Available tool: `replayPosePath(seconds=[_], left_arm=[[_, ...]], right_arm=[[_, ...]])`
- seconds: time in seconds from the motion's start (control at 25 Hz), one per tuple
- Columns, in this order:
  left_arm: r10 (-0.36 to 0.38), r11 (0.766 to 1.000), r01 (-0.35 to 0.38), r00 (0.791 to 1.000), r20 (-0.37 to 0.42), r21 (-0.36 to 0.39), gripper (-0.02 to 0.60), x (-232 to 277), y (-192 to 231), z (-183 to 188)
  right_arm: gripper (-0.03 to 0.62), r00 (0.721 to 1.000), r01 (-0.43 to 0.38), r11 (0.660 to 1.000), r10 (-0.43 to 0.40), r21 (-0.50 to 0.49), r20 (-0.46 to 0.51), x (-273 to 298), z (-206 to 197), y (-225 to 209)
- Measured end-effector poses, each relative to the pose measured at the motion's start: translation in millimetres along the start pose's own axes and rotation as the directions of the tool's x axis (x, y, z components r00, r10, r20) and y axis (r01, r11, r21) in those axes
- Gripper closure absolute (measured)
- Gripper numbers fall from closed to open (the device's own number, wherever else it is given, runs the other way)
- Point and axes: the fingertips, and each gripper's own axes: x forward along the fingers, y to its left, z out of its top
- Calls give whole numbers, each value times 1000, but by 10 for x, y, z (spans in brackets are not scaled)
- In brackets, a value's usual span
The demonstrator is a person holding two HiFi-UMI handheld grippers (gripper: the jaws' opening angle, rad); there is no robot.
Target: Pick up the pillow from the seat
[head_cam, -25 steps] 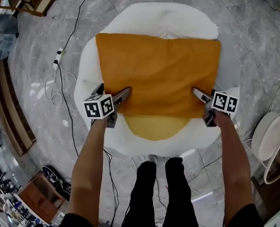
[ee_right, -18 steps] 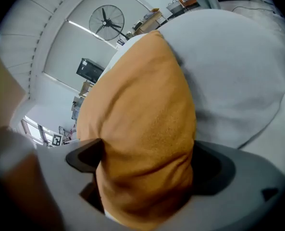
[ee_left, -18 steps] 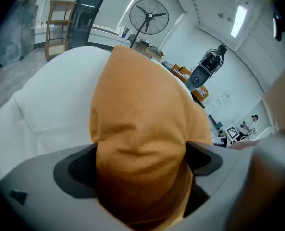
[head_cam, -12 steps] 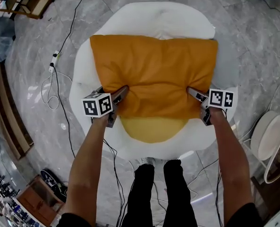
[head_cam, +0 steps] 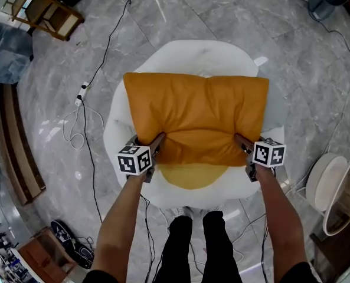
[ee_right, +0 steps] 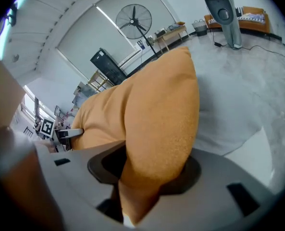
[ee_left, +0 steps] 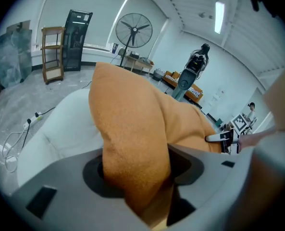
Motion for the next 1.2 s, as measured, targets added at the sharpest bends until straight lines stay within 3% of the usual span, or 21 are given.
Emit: replayPosePath(seconds=[0.28,0.52,0.68,0.96,1.2], left_arm=[[-20,999,16,995,96,40,311,-748,-439,438],[-27,998,16,986,165,68,313,-1578,-932,533],[-33,997,17,973,228,75,314,-2120,-1283,673],[-73,991,35,951,301,131,314,-2948,-1793,970],[-117,980,41,915,387,197,310,-3580,-2058,1397]], right_arm=[[402,996,-9,998,14,-64,93,-761,341,483],[402,986,9,995,8,-103,168,-1651,292,980],[405,974,13,997,4,-76,225,-2250,334,1295],[405,954,28,993,8,-115,300,-3127,426,1794],[405,918,27,986,41,-166,393,-3662,698,2247]])
